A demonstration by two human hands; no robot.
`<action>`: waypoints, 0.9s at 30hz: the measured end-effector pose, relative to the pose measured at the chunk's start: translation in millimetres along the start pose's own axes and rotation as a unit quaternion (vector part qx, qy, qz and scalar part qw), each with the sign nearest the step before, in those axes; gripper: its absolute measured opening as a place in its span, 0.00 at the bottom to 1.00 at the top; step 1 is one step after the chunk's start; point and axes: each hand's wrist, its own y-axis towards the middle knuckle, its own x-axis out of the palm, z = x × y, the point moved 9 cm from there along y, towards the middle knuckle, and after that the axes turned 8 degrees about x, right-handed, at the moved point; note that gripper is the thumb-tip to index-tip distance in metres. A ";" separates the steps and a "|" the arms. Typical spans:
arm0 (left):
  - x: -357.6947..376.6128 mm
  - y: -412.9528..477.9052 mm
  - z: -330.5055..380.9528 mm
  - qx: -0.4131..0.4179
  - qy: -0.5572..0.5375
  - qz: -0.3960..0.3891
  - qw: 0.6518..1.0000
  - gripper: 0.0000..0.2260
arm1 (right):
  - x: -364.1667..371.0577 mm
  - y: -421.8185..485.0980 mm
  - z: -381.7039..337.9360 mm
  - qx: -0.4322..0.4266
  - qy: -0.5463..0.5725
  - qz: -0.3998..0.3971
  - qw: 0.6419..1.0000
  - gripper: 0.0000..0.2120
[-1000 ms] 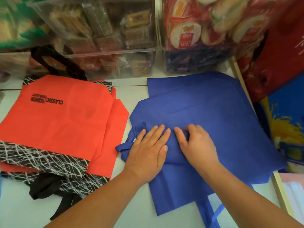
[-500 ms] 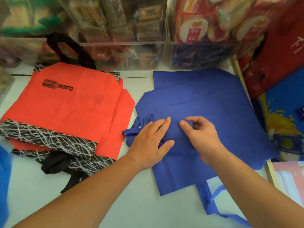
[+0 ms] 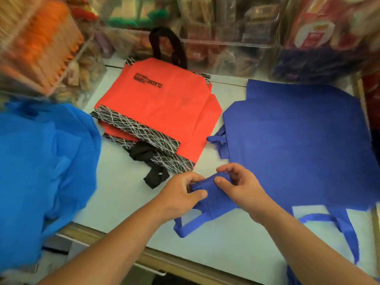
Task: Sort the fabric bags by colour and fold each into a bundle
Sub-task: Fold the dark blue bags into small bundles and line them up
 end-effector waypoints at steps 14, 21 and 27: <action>-26.2 -77.6 -41.3 -0.051 -0.034 0.042 0.997 0.10 | 78.3 -37.1 3.4 -0.077 -0.168 -0.012 0.983 0.12; -6.2 -148.2 -90.4 -0.161 -0.102 0.142 0.971 0.10 | 117.3 -66.7 46.1 -0.113 -0.273 -0.050 0.954 0.17; -1.1 -177.4 -87.6 -0.109 -0.011 0.233 0.966 0.11 | 121.6 -85.0 61.3 -0.092 -0.245 -0.102 0.960 0.12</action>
